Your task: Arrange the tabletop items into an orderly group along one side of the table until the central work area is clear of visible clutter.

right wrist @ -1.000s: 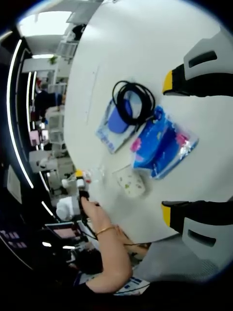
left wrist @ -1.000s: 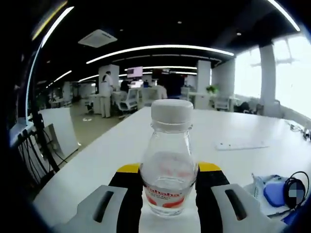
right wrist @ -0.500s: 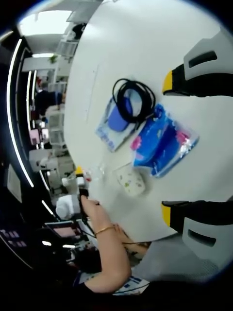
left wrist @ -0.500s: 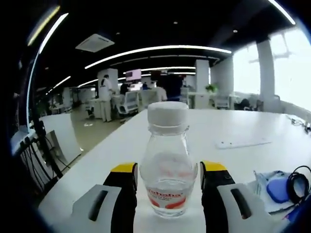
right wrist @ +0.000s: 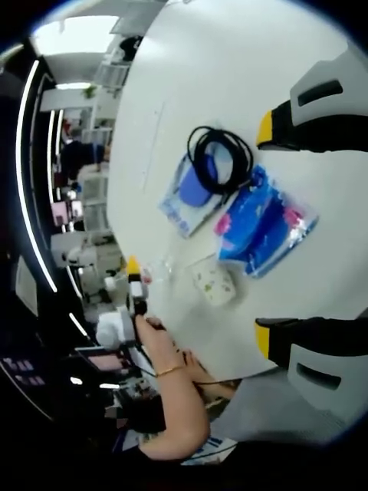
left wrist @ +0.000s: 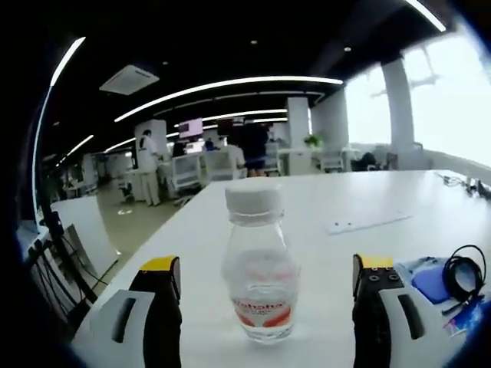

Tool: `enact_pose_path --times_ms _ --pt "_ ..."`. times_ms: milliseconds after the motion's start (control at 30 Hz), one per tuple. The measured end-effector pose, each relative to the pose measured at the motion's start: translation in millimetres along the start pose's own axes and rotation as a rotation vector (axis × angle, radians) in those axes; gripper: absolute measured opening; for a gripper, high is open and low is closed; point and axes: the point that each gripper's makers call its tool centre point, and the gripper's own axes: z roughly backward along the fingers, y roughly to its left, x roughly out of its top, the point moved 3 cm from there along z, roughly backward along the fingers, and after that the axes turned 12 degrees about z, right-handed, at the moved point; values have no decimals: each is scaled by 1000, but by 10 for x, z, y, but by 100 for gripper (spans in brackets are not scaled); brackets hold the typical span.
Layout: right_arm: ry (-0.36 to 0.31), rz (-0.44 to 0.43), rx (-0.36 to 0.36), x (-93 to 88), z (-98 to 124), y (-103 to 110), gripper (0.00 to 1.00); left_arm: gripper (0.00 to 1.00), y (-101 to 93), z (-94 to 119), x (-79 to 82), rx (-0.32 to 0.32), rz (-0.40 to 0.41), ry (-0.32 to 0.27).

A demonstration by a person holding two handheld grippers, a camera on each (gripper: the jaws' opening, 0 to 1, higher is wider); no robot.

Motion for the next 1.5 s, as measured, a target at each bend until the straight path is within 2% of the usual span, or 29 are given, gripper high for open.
enact_pose_path --times_ms 300,400,433,567,800,900,1133,1300,1400,1500 --pt "-25 15 12 71 4 26 87 100 -118 157 71 -136 -36 33" --pt "-40 16 19 110 -14 52 86 100 -216 250 37 -203 -56 75" --pt "-46 19 26 128 -23 74 86 100 -227 286 21 -208 -61 92" --pt "-51 33 40 149 -46 126 85 100 -306 419 21 -249 -116 92" --pt "-67 43 53 174 -47 175 83 100 -404 569 51 -323 -147 93" --pt "-77 52 58 190 -47 188 81 100 -421 632 92 -348 -175 60" --pt "-102 66 86 255 -58 225 76 100 -486 827 80 -433 -198 75" --pt "-95 94 109 306 -93 251 70 100 -513 930 82 -457 -219 70" --pt "-88 124 124 332 -118 270 67 100 -547 1012 29 -492 -263 94" --pt "-87 138 139 357 -136 282 66 100 -581 1092 1 -520 -274 105"
